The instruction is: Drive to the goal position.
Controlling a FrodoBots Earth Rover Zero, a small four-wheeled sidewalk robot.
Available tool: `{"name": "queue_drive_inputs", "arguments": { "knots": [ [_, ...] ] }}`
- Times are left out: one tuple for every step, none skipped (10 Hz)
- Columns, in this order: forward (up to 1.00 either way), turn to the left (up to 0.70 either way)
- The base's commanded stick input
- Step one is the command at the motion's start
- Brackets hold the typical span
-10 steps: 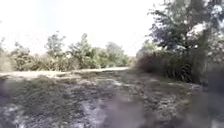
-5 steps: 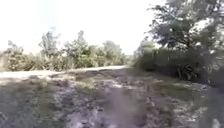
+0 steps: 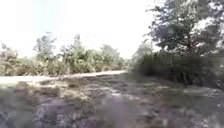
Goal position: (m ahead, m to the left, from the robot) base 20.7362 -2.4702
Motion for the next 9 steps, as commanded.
{"name": "queue_drive_inputs", "arguments": {
  "knots": [
    [0.70, 0.00],
    [0.70, 0.00],
    [0.70, 0.00],
    [0.70, 0.00],
    [0.70, 0.00],
    [0.70, 0.00],
    [0.70, 0.00],
    [0.70, 0.00],
    [0.70, 0.00]
  ]
}}
